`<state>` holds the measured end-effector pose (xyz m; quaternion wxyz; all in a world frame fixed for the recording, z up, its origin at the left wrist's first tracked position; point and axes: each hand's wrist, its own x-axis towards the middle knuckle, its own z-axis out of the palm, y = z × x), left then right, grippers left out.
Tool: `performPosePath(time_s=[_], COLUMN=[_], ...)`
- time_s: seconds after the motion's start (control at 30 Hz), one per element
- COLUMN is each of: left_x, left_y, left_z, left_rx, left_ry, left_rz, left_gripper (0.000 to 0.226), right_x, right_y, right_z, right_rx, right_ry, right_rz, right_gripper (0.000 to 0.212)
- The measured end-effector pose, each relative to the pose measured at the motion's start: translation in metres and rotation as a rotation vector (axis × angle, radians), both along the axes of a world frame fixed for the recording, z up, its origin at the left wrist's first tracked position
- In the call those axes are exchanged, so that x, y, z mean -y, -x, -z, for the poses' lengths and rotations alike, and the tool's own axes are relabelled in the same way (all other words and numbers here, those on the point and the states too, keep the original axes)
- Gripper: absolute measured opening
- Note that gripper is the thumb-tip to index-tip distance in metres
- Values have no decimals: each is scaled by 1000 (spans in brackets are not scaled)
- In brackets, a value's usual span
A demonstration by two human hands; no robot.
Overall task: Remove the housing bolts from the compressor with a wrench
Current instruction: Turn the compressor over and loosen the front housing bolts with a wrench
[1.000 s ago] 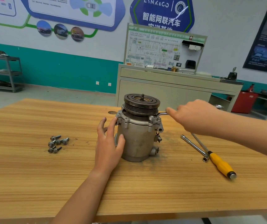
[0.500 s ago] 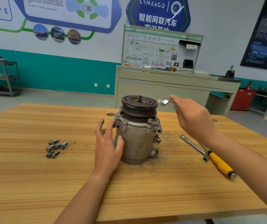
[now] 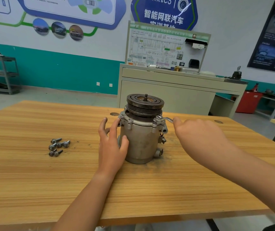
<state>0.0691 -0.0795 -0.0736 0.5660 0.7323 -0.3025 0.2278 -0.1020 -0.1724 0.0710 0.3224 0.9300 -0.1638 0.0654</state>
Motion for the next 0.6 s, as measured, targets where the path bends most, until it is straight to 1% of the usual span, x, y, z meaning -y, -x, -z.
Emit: performPosePath(time_s=[0.13,0.37,0.4,0.53,0.6], left_x=[0,-2,-2,-2,-2], left_y=[0,1,1,1,1], left_z=[-1,0,0,0,1], left_rx=[11,2,-2,-9,-10], left_ry=[0,1,0,-5,-5], left_rz=[-13,-13,-13,-14,-11], left_gripper=[54,56,55,56,57], right_x=[-17,-20,-17,-4,1], right_y=[-15,-23,-21,-15,-14], right_z=[-15,-31,-31,-28,-26], right_rx=[-175,-299,-308,-334,-342], right_ry=[44,210,232,300,338], right_rz=[-7,-60,-66,-73,-96], right_gripper=[28,20,21,38,41])
